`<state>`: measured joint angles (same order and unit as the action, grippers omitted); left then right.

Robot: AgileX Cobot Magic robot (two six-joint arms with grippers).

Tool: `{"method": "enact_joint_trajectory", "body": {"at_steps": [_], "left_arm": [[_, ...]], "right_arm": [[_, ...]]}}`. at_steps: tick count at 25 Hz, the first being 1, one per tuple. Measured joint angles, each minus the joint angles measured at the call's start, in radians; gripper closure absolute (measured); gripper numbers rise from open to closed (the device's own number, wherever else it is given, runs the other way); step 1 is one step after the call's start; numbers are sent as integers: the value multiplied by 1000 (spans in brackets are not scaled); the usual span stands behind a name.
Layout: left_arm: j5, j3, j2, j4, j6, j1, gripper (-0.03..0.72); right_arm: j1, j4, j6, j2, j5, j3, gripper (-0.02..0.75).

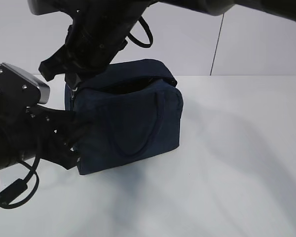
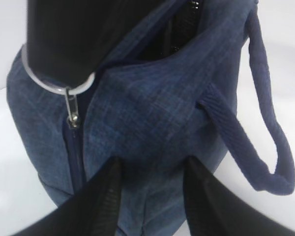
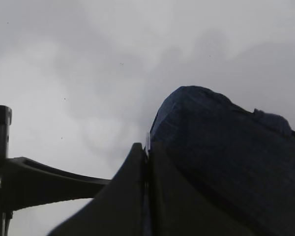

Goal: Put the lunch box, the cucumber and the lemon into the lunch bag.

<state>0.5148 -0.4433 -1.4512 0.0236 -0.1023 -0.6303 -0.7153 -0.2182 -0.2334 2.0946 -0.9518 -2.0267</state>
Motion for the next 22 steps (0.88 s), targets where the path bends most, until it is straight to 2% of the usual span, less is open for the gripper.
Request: {"method": "enact_joint_trajectory", "body": {"at_steps": [5,10,12,22], "left_arm": [[33,0,-38,0,-2,0,427],[79,0,-61,0,-2,0,607],[79,0,-63,0,-2,0,654],[125,0,-63,-2,-4,0,670]], "right_arm": [[0,-3,0,0,0,0,717],[2,-3,0,0,-4,0,717],[2,-3,2,0,-8,0,717],[49,-10,41,0,-126,-69,717]]}}
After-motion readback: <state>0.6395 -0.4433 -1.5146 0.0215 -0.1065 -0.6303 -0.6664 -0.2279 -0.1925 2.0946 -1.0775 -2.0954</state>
